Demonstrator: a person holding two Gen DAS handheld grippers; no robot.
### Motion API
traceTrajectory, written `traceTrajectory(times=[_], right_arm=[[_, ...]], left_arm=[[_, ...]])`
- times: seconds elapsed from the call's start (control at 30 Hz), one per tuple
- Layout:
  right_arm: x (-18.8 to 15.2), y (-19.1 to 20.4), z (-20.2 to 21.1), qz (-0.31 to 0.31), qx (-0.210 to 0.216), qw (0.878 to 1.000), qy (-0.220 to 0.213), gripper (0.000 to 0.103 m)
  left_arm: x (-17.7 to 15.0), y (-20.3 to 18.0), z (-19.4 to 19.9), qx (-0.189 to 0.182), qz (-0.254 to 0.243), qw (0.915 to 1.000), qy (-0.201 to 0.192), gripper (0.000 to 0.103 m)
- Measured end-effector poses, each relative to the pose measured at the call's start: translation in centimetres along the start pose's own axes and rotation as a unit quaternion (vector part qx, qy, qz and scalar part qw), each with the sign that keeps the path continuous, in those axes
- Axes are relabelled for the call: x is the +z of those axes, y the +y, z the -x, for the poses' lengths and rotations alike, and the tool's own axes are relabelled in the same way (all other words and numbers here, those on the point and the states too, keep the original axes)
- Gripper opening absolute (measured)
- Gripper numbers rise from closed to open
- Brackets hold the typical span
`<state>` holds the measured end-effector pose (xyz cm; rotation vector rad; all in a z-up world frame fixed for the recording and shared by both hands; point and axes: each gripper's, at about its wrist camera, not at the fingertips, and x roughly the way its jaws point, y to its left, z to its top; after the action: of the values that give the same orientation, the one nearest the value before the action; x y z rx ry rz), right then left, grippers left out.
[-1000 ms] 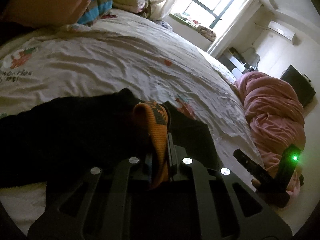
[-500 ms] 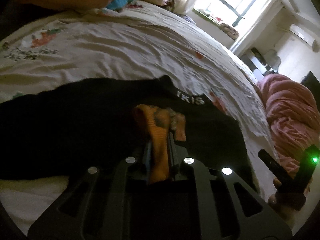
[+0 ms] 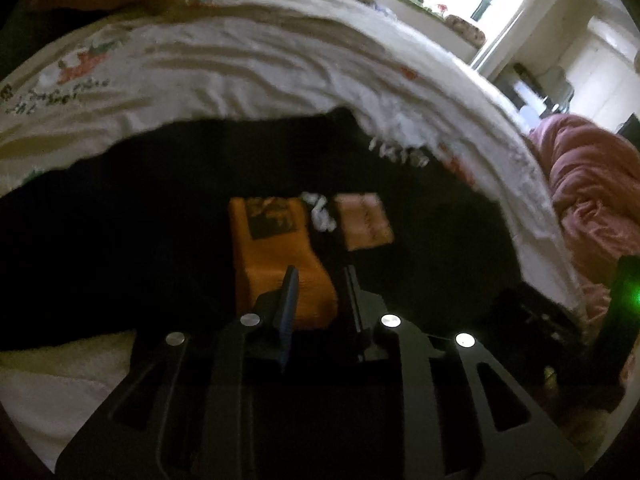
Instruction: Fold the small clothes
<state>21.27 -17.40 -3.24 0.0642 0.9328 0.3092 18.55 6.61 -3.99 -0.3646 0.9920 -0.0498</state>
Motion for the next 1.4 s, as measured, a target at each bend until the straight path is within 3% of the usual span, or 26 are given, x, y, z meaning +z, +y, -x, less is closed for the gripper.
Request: traceTrajectory(times=[0.17,0.53,0.57,0.63,0.87,0.93,1.0,1.07,1.17,1.4], right_arm=[[-0.8,-1.9,-1.9,-0.036,-0.008,0.998,0.045,0.069],[-0.7,-1.0,0.7,-0.026,0.001,1.000,0.008,0.069],[-0.6,-1.0,1.0,-0.027,0.003,1.000,0.005,0.072],[-0.6,-0.7,1.5,-0.028,0.007,1.000,-0.001,0.087],[-0.2,0.5,3.2,-0.019,0.020,0.999,-0.020,0.093],[-0.2,1.2,3.7,-0.013,0.021,0.999,-0.026,0.095],[-0.1,1.8,4.1,-0.006,0.023,0.999,-0.032,0.096],[0.0,2.6,4.5,0.000,0.026,0.999,-0.036,0.097],[0.3,3.6,4.8,0.005,0.028,0.999,-0.039,0.098],[1.0,6.0,5.4,0.017,0.040,0.998,-0.050,0.098]], left_arm=[[-0.9,1.3,-1.1,0.033,-0.011,0.9993,0.008,0.023],[-1.2,1.7,0.8,0.036,-0.005,0.9993,0.000,0.035],[-1.2,1.7,0.9,0.038,-0.006,0.9993,-0.002,0.038],[-1.3,1.7,1.2,0.040,-0.007,0.9992,-0.005,0.039],[-1.4,2.5,3.1,0.045,0.000,0.9987,-0.024,0.048],[-1.4,2.8,3.7,0.048,0.005,0.9984,-0.029,0.056],[-1.4,3.1,4.4,0.056,0.013,0.9977,-0.036,0.075],[-1.4,3.6,5.2,0.053,0.024,0.9974,-0.043,0.076],[-1.4,4.3,6.3,0.067,0.034,0.9957,-0.053,0.090],[-1.5,6.2,8.8,0.082,0.044,0.9925,-0.078,0.093]])
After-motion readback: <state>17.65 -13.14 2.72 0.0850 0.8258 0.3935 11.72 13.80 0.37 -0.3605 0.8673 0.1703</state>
